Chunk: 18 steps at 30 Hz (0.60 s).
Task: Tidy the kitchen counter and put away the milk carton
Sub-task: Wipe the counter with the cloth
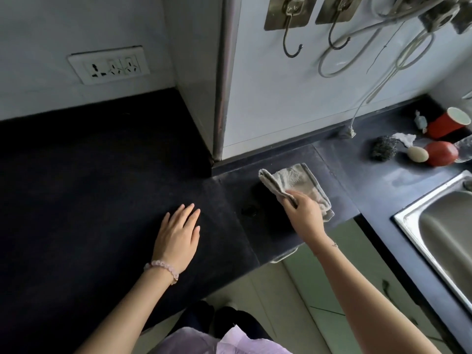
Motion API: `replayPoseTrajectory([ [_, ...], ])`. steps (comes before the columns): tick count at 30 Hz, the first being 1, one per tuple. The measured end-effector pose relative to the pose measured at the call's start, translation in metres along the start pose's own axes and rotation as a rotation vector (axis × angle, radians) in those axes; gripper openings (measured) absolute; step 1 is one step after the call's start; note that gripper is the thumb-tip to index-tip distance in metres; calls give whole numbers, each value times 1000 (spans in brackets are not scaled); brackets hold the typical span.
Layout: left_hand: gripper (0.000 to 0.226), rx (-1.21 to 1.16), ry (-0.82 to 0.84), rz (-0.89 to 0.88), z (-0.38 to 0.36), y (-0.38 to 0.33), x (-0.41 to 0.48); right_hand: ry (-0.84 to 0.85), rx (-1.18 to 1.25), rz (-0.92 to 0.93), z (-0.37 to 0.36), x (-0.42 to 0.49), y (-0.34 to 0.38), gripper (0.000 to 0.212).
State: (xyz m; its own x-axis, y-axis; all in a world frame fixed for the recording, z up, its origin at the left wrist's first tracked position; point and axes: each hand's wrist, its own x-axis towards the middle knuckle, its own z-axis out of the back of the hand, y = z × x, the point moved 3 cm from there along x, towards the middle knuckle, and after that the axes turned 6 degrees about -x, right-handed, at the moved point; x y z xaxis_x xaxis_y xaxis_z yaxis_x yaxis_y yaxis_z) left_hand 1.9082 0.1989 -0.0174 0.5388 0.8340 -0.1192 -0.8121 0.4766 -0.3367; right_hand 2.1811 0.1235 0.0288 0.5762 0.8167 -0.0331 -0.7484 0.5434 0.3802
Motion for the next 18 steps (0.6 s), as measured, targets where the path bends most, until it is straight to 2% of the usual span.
replayPoseTrajectory([
  [4, 55, 21, 7, 21, -1, 13, -16, 171, 164, -10, -23, -13, 22, 32],
  [10, 55, 13, -17, 25, 0, 28, -24, 425, 132, -11, -27, -17, 46, 47],
  [14, 54, -14, -21, 12, -2, 29, -25, 473, 143, 31, -30, -37, 41, 46],
  [18, 48, -72, -37, -25, -3, 34, -26, 467, 123, -31, -29, -42, 26, 50],
])
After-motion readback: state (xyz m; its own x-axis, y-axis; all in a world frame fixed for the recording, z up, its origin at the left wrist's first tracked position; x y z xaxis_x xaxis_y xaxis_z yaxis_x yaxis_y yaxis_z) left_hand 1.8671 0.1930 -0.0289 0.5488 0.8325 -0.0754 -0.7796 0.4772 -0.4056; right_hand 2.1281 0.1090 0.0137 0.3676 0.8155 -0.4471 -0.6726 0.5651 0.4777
